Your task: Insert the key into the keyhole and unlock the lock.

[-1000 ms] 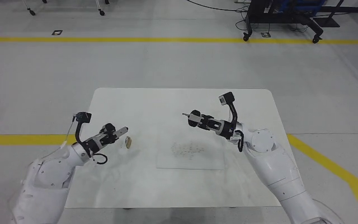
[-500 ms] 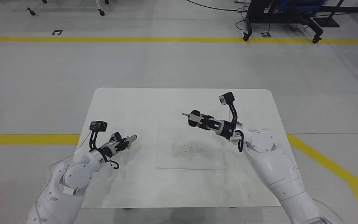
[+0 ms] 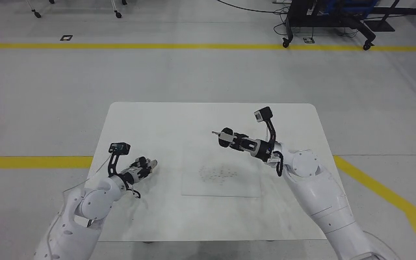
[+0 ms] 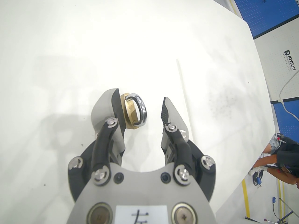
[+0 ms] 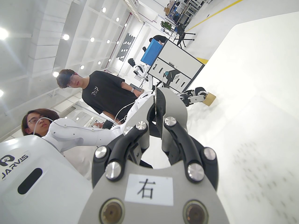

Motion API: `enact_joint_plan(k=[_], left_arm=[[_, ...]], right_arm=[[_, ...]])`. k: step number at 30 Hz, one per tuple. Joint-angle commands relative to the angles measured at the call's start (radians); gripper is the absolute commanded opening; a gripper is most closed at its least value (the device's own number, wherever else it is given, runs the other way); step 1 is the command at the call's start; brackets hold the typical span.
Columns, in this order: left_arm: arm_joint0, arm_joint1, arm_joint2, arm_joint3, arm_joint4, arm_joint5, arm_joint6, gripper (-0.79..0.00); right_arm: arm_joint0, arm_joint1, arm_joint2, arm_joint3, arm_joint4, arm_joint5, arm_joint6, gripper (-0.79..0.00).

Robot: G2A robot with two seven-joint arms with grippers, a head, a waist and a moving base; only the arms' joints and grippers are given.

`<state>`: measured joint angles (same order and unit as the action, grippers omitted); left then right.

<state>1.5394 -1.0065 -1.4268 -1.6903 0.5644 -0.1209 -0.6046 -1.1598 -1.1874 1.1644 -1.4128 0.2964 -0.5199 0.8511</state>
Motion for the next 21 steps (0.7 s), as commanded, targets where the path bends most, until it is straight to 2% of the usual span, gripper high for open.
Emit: enact_joint_plan(k=[1, 9, 11, 12, 21], left_arm=[[0.004, 0.0, -0.003, -0.004, 0.003, 0.003, 0.001, -0.526], [-0.034, -0.004, 0.011, 0.035, 0.011, 0.023, -0.007, -0.622], [-0.047, -0.005, 0.02, 0.048, 0.016, 0.029, -0.009, -0.69], [-0.052, -0.006, 0.023, 0.052, 0.014, 0.028, -0.01, -0.785], [-0.033, -0.003, -0.004, 0.039, -0.041, -0.015, -0.047, -0.785]], right_arm=[[0.0, 0.0, 0.0, 0.0, 0.0, 0.0, 0.0, -0.785], [0.0, 0.0, 0.0, 0.0, 0.0, 0.0, 0.0, -0.785], [0.0, 0.0, 0.0, 0.0, 0.0, 0.0, 0.0, -0.785], [0.0, 0.0, 0.0, 0.0, 0.0, 0.0, 0.0, -0.785], [0.0, 0.0, 0.0, 0.0, 0.0, 0.0, 0.0, -0.785]])
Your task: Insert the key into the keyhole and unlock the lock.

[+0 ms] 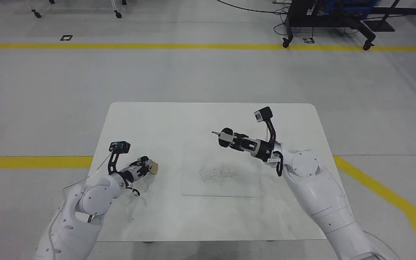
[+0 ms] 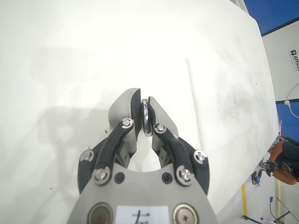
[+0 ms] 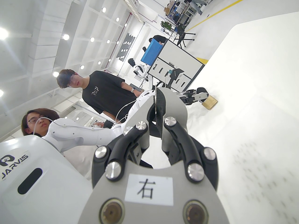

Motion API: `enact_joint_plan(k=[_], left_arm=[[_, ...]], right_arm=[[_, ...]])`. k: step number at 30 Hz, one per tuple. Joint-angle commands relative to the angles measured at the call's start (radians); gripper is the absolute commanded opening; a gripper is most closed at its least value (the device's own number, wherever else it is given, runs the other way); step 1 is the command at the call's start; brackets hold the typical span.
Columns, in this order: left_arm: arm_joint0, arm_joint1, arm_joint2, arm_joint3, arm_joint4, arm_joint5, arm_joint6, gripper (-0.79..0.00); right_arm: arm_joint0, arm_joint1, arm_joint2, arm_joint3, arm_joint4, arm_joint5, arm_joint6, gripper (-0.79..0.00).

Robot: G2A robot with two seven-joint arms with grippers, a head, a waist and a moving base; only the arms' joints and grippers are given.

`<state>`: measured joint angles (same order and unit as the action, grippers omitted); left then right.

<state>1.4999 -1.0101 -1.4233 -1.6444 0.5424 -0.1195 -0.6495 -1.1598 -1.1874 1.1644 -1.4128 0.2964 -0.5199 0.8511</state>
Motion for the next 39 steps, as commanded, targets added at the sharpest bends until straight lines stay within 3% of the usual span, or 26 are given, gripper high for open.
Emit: enact_joint_plan(k=[1, 5, 10, 14, 19, 26, 32, 36, 39], left_arm=[[0.013, 0.002, -0.016, -0.012, -0.04, -0.033, -0.009, -0.785], [0.03, 0.006, -0.051, -0.021, -0.152, -0.125, -0.044, -0.785], [0.024, 0.009, -0.076, 0.029, -0.41, -0.322, -0.145, -0.785], [-0.043, 0.005, -0.05, 0.163, -0.785, -0.479, -0.301, -0.785], [-0.16, -0.008, 0.005, 0.364, -1.185, -0.545, -0.498, -0.785], [-0.266, -0.042, 0.061, 0.514, -1.537, -0.491, -0.554, -0.785], [-0.266, -0.042, 0.061, 0.514, -1.537, -0.491, -0.554, -0.785], [-0.254, -0.051, 0.076, 0.478, -1.64, -0.326, -0.492, -0.785], [-0.279, -0.055, 0.098, 0.5, -1.704, -0.101, -0.493, -0.785]], right_arm=[[0.0, 0.0, 0.0, 0.0, 0.0, 0.0, 0.0, -0.785], [0.0, 0.0, 0.0, 0.0, 0.0, 0.0, 0.0, -0.785], [0.0, 0.0, 0.0, 0.0, 0.0, 0.0, 0.0, -0.785], [0.0, 0.0, 0.0, 0.0, 0.0, 0.0, 0.0, -0.785], [0.0, 0.0, 0.0, 0.0, 0.0, 0.0, 0.0, -0.785], [0.0, 0.0, 0.0, 0.0, 0.0, 0.0, 0.0, -0.785], [0.0, 0.0, 0.0, 0.0, 0.0, 0.0, 0.0, -0.785], [-0.001, -0.003, -0.01, -0.005, -0.026, 0.025, -0.043, -0.785], [0.013, -0.013, -0.042, -0.011, -0.048, 0.043, -0.108, -0.785]])
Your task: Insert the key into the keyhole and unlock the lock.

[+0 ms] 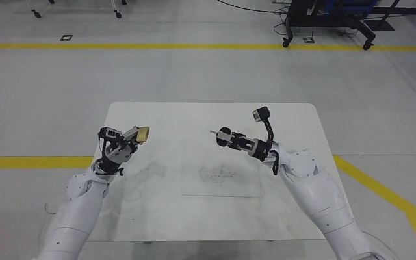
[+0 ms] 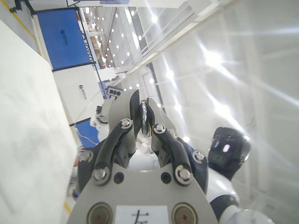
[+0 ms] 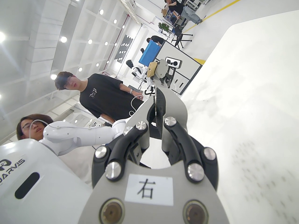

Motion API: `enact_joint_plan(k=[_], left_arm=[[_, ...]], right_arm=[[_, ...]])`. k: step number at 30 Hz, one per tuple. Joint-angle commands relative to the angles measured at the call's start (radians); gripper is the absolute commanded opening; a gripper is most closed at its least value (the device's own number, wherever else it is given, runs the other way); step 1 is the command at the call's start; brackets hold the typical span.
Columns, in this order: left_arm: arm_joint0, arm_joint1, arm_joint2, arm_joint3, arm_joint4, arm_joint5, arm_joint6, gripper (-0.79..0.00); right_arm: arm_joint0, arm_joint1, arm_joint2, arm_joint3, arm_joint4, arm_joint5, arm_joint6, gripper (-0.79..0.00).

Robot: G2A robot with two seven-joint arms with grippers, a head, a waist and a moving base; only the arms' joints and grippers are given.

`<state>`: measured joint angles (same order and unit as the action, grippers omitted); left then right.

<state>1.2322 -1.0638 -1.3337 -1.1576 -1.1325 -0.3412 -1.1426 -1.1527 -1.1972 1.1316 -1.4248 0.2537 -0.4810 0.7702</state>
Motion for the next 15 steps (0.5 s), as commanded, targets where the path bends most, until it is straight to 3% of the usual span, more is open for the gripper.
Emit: enact_joint_plan(k=[1, 2, 7, 15], left_arm=[[-0.032, 0.0, 0.013, 0.02, -0.021, 0.186, -0.003, -0.785], [-0.052, 0.001, 0.011, 0.027, 0.005, 0.191, -0.001, -0.785], [-0.119, -0.007, 0.061, 0.056, -0.017, 0.411, -0.073, -0.785], [-0.106, -0.013, 0.079, 0.04, -0.018, 0.437, -0.042, -0.785]], right_arm=[[0.011, -0.006, -0.019, -0.002, -0.01, 0.008, -0.044, -0.785], [0.015, -0.01, -0.03, -0.007, -0.011, 0.01, -0.054, -0.785], [0.019, -0.013, -0.039, -0.019, -0.009, 0.012, -0.068, -0.785], [0.013, -0.013, -0.043, -0.02, -0.006, 0.028, -0.07, -0.785]])
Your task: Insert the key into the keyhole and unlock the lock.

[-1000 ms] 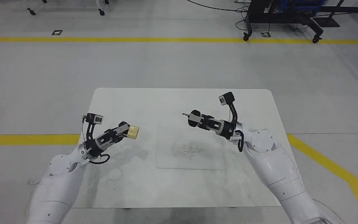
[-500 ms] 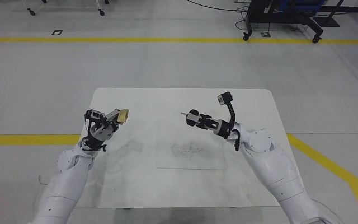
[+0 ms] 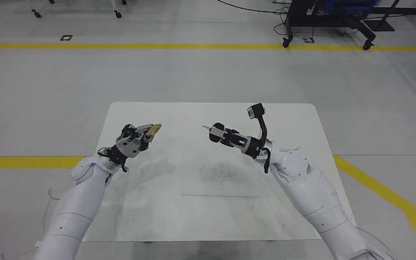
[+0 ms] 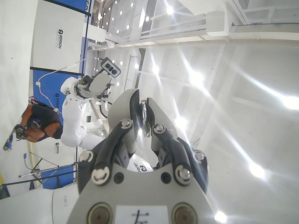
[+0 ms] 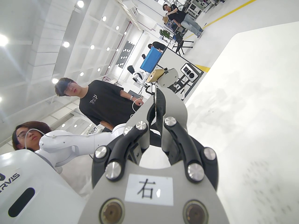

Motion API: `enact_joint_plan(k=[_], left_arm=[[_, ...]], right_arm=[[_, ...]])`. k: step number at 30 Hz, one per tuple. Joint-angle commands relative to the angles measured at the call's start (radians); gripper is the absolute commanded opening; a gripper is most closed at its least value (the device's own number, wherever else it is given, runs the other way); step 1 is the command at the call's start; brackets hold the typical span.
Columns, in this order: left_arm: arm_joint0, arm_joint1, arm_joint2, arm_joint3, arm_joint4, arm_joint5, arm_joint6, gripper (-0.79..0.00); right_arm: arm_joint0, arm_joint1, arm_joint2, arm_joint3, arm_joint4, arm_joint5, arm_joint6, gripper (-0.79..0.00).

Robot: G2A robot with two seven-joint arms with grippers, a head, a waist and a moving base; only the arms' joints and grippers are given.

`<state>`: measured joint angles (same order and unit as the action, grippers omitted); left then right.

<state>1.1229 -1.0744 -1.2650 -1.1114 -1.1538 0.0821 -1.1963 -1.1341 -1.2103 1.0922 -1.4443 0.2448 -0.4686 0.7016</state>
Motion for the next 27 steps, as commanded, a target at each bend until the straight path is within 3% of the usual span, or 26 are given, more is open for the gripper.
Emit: enact_joint_plan(k=[1, 4, 7, 12, 21, 24, 27], left_arm=[[0.001, -0.004, 0.015, -0.008, 0.008, 0.015, 0.015, -0.785], [-0.015, -0.011, 0.042, -0.007, 0.037, 0.012, 0.007, -0.785], [-0.045, -0.02, 0.071, 0.0, 0.054, 0.009, -0.019, -0.785], [-0.11, -0.038, 0.115, 0.042, 0.062, 0.017, -0.062, -0.785], [-0.127, -0.044, 0.126, 0.061, 0.06, 0.018, -0.064, -0.785], [-0.108, -0.048, 0.13, 0.046, 0.077, -0.011, 0.009, -0.785], [-0.105, -0.05, 0.129, 0.04, 0.082, -0.017, 0.02, -0.785]], right_arm=[[-0.016, -0.002, -0.015, -0.012, 0.029, 0.053, 0.009, -0.785], [-0.039, 0.0, -0.019, -0.063, 0.132, 0.195, 0.075, -0.785], [-0.067, 0.01, -0.003, -0.142, 0.138, 0.373, 0.094, -0.785], [-0.131, 0.025, 0.038, -0.274, 0.142, 0.541, 0.089, -0.785], [-0.134, 0.026, 0.04, -0.28, 0.146, 0.545, 0.091, -0.785], [-0.146, 0.023, 0.03, -0.295, 0.195, 0.551, 0.098, -0.785], [-0.162, 0.021, 0.025, -0.343, 0.192, 0.627, 0.008, -0.785]])
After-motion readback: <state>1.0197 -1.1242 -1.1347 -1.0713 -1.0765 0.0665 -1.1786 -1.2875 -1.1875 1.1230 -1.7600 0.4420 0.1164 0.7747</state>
